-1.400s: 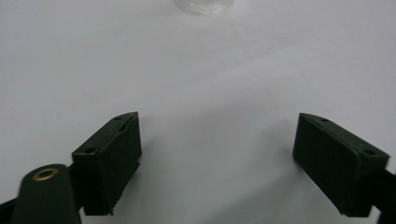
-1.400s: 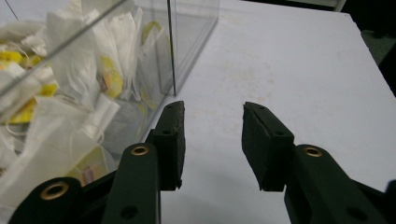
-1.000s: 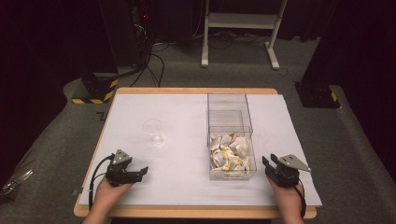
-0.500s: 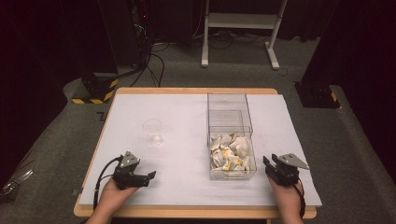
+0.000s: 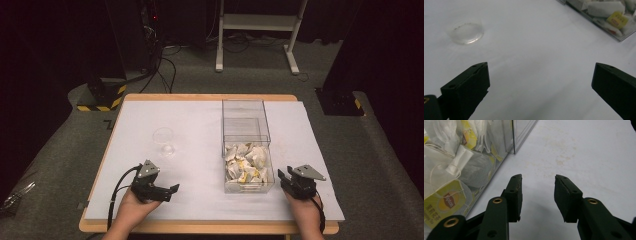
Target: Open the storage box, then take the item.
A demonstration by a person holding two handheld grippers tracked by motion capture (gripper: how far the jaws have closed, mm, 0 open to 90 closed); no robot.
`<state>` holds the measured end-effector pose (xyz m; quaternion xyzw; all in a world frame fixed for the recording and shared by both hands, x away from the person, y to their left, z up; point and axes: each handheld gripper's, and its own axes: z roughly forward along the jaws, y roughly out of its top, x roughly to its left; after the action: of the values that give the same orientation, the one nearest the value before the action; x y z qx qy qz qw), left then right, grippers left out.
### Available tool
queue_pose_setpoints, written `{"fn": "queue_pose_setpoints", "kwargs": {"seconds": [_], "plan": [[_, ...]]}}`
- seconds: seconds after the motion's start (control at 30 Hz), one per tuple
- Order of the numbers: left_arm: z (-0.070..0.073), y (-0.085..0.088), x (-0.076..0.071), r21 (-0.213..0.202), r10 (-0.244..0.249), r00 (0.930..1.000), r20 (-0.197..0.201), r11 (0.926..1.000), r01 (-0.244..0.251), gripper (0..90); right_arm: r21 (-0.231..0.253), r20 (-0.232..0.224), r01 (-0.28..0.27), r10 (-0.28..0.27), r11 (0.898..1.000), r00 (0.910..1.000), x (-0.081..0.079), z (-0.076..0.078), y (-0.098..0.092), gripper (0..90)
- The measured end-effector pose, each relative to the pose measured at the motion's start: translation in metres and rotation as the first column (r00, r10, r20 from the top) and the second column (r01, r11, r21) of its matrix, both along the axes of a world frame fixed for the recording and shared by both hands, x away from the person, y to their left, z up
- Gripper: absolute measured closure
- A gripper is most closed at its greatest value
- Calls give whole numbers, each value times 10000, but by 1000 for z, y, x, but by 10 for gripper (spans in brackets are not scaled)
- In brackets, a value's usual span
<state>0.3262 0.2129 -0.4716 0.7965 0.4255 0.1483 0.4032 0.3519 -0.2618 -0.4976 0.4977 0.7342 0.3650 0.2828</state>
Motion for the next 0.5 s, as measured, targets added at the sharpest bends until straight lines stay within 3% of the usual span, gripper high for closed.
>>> {"fn": "queue_pose_setpoints", "kwargs": {"seconds": [0.17, 0.5], "plan": [[3, -5, 2, -295, -40, 9999, 95, 9996, 43, 21, 76, -19, 27, -27, 10000, 10000, 0, 0, -2, 570], [19, -16, 4, -282, -91, 9992, 399, 9995, 103, 36, -316, -104, -135, 132, 9994, 9999, 2, 0, 4, 514]]}}
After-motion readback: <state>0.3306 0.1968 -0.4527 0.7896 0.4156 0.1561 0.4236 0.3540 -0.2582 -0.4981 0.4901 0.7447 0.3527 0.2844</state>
